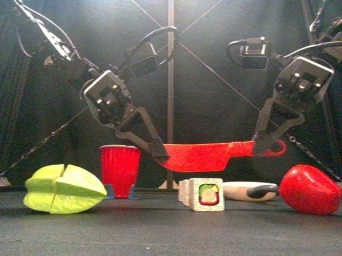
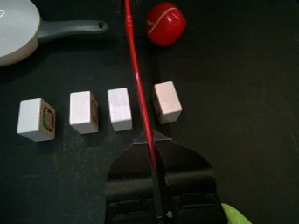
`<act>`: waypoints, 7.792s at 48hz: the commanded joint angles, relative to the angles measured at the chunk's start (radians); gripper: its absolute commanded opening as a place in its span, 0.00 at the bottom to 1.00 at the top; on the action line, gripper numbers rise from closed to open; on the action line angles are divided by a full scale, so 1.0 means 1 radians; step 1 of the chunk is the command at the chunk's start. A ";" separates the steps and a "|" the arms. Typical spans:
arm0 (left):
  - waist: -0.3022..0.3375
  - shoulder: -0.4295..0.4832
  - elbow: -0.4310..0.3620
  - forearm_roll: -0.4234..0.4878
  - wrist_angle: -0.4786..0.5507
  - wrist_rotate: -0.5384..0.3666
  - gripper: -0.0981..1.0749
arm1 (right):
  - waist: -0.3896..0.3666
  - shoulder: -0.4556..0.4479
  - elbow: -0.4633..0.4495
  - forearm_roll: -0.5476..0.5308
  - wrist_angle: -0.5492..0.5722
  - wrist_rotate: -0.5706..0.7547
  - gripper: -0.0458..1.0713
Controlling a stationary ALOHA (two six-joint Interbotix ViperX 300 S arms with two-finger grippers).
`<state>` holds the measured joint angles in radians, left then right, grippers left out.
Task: Put knife in cup
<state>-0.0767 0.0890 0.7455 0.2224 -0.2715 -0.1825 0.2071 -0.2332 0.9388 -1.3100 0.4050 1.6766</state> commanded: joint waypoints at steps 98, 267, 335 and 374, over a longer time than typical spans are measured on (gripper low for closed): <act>0.371 -0.784 0.417 -0.094 -0.120 -0.002 0.82 | -0.075 -0.061 -0.207 0.017 0.028 0.003 0.29; 0.718 -0.696 0.574 -0.308 -0.109 0.000 0.82 | -0.646 0.750 -1.729 1.554 1.319 -1.577 0.29; 0.716 -0.696 0.574 -0.308 -0.109 0.000 0.82 | -0.638 0.779 -1.821 1.545 1.319 -1.563 0.64; 0.716 -0.696 0.580 -0.308 -0.109 -0.002 0.82 | -0.603 0.509 -1.338 1.379 1.261 -1.557 0.64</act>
<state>0.6397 -0.6075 1.3361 -0.0859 -0.3774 -0.1841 -0.4080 0.3513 -0.4188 0.0828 1.6843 0.1197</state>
